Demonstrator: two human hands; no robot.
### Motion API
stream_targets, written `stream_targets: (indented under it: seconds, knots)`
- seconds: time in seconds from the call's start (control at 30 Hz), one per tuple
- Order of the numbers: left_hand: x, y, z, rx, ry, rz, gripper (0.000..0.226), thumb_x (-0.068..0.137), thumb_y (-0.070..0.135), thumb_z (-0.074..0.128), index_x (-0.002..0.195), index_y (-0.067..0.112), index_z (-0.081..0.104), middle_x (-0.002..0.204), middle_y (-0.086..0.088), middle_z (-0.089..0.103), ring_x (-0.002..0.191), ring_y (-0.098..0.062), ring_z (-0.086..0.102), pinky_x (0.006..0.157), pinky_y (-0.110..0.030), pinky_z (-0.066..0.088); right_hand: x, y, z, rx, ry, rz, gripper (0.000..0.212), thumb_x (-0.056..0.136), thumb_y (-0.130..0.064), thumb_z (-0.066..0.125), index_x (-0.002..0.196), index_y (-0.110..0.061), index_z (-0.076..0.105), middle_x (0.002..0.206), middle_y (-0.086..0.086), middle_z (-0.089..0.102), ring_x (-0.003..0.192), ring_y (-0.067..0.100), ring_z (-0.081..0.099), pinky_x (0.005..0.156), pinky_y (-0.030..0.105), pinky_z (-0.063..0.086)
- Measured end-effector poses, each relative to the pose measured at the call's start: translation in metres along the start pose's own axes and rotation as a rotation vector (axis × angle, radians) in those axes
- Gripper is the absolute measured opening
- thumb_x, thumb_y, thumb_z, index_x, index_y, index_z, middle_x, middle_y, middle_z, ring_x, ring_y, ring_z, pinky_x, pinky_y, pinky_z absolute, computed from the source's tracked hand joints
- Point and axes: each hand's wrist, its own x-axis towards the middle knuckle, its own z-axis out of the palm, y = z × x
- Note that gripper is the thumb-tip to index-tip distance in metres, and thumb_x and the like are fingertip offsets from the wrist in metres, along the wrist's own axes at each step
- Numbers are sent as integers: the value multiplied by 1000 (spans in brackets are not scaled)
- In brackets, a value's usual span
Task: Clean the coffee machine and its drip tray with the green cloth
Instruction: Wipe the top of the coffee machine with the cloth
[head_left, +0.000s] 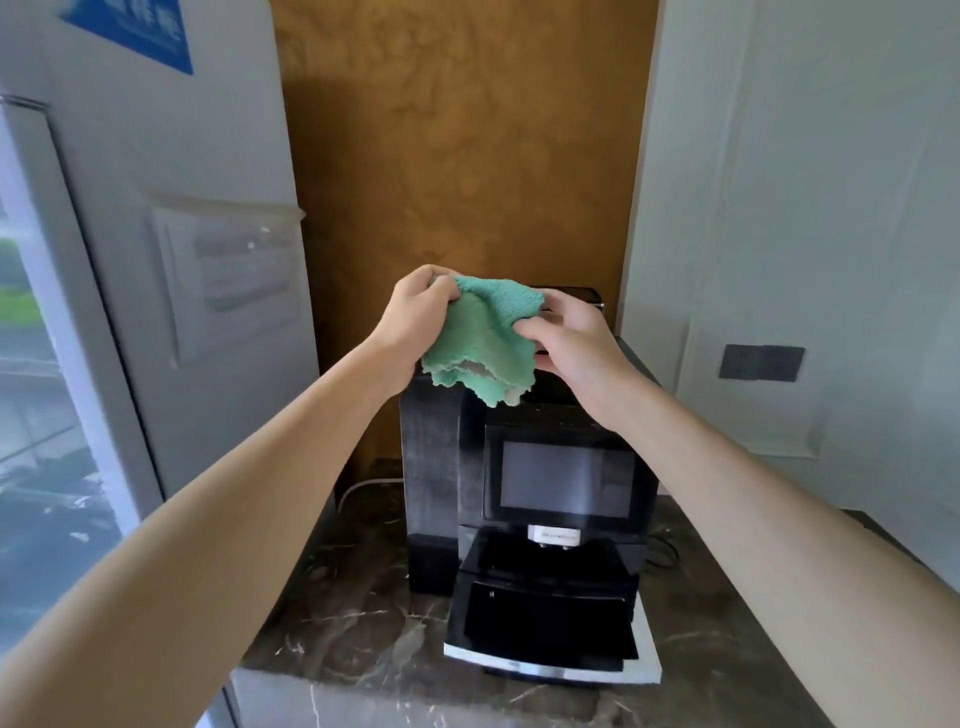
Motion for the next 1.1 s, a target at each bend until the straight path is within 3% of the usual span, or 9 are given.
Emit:
stream_targets:
  seconds: [0.13,0.2,0.33,0.43,0.6,0.7,0.8,0.93,1.1]
  knots:
    - [46,-13,19,9,-40,48,10,104,23,59,103,14,63,101,-9,72,97,-27,73,92,-48,61,44,13,-28,41,-31,-3,19,100,-22,63,118,-21,71,111,-2,77,101,13,74,84,30,60]
    - [68,-15,31,-23,-66,64,14,102,26,64,99,13,60,102,-10,73,101,-28,74,93,-49,60,67,21,-43,52,-114,41,28,98,-32,68,124,-21,68,115,-3,76,104,12,73,86,30,60]
    - [103,-24,58,-138,-113,49,20,104,28,62,99,11,54,100,-7,71,97,-22,75,75,-35,62,111,42,-63,-44,-102,85,36,92,-30,76,124,-23,64,116,-5,75,105,13,73,95,41,59]
    - [125,-35,69,-137,-125,25,29,106,39,55,98,11,59,98,-5,70,91,-19,74,75,-36,62,130,55,-73,-57,-44,57,26,95,-30,73,120,-25,68,111,-7,77,102,12,74,87,34,59]
    - [164,-62,75,196,-135,108,22,104,30,60,121,16,61,103,-3,72,90,-18,73,73,-32,64,151,69,-84,-133,44,81,16,98,-36,68,103,-22,72,94,-4,78,78,9,76,63,26,59]
    - [176,-72,79,354,-128,231,19,97,37,69,107,22,64,95,2,71,86,-14,68,82,-39,61,159,73,-85,-187,85,139,24,94,-41,72,104,-19,69,97,2,76,86,17,76,75,36,63]
    - [176,-61,84,351,-335,245,39,98,56,59,96,19,70,87,6,69,76,-3,63,78,-28,57,166,74,-79,-220,136,184,35,91,-49,72,108,-19,67,99,5,75,92,23,75,81,38,63]
    - [179,-56,91,419,-555,202,51,93,65,56,102,16,64,99,1,72,88,-11,70,79,-29,60,179,73,-65,-2,43,300,61,96,-70,47,126,-21,66,114,11,75,101,27,75,88,43,61]
    - [195,-70,88,275,-507,243,36,100,42,64,109,8,62,106,-7,73,93,-16,73,81,-31,62,189,78,-54,141,105,247,34,106,-34,45,121,-14,67,112,13,75,101,29,74,86,46,61]
